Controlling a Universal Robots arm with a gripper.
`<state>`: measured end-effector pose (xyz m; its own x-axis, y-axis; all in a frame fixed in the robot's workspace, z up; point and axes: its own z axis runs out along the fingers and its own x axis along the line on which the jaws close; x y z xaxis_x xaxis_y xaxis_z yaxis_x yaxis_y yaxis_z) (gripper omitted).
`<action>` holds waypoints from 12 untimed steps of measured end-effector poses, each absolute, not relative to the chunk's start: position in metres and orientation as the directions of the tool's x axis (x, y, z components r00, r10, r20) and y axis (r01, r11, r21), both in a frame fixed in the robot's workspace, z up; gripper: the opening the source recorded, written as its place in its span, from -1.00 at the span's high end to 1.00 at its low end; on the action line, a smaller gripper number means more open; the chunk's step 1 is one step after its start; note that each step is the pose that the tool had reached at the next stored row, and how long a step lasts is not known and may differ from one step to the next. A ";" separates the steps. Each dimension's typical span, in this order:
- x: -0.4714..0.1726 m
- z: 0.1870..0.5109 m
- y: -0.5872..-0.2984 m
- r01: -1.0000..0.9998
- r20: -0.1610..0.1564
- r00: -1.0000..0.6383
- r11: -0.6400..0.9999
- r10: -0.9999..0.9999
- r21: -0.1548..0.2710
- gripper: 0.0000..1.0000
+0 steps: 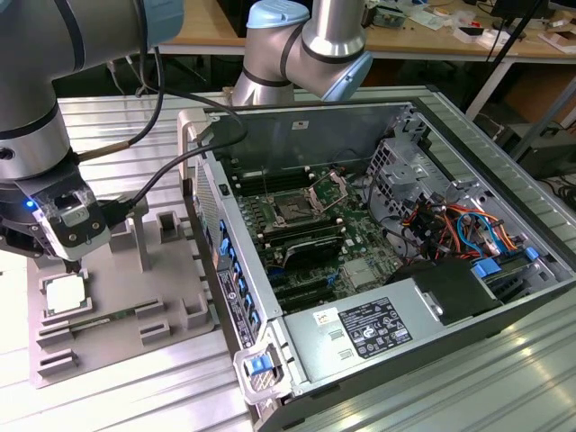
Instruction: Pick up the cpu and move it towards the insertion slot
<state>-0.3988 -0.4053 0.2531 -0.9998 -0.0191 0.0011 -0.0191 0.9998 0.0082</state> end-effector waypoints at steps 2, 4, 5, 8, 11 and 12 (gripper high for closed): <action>-0.399 0.253 -0.405 -0.019 0.001 -1.000 1.000 -0.019 0.008 0.79; -0.399 0.252 -0.405 -0.019 0.001 -1.000 1.000 -0.019 0.008 0.79; -0.399 0.252 -0.405 -0.019 0.001 -1.000 1.000 -0.019 0.008 0.79; -0.399 0.252 -0.405 -0.019 0.001 -1.000 1.000 -0.019 0.008 0.79; -0.399 0.251 -0.405 -0.019 0.001 -1.000 1.000 -0.019 0.008 0.79; -0.399 0.251 -0.405 -0.019 0.001 -1.000 1.000 -0.019 0.008 0.79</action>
